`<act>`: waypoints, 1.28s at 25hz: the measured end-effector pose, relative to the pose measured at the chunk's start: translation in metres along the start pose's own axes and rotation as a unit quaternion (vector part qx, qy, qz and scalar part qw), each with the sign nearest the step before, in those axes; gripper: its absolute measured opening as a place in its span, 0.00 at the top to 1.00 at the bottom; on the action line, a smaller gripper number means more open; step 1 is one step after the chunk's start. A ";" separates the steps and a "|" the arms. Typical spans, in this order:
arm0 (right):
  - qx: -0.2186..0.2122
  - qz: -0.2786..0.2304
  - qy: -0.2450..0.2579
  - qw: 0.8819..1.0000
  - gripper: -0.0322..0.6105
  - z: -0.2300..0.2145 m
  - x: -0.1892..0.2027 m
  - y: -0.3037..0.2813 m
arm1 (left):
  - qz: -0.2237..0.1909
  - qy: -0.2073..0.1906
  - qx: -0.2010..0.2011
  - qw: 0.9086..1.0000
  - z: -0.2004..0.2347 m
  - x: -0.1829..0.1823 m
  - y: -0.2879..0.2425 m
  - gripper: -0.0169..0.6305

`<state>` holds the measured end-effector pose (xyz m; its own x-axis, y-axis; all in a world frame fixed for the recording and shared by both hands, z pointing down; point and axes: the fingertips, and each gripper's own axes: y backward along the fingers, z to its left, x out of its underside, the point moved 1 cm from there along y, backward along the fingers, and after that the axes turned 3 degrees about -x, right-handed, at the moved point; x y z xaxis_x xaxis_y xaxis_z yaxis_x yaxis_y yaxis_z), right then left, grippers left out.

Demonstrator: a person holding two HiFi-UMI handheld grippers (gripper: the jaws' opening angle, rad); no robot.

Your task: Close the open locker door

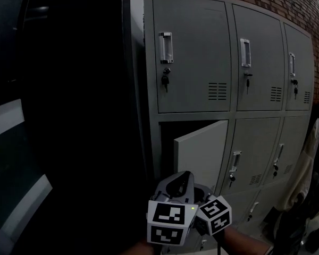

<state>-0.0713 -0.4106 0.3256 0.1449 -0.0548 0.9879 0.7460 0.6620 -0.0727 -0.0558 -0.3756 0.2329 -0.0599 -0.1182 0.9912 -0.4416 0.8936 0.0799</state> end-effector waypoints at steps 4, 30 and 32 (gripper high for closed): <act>0.010 0.001 -0.002 1.000 0.74 -0.006 -0.002 -0.026 | 0.012 0.038 0.037 0.999 0.005 0.001 -0.010 0.97; 0.052 0.006 -0.029 0.998 0.88 -0.067 0.004 -0.122 | 0.022 0.047 0.012 0.999 0.060 0.017 -0.013 0.97; 0.050 0.004 -0.031 0.998 0.88 -0.066 0.004 -0.122 | 0.021 0.043 0.010 0.999 0.060 0.018 -0.013 0.97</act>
<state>-0.1188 -0.5415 0.3293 0.1077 -0.0059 0.9942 0.6764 0.7333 -0.0690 -0.1048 -0.4153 0.2437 -0.0016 -0.0414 0.9991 -0.4589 0.8878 0.0361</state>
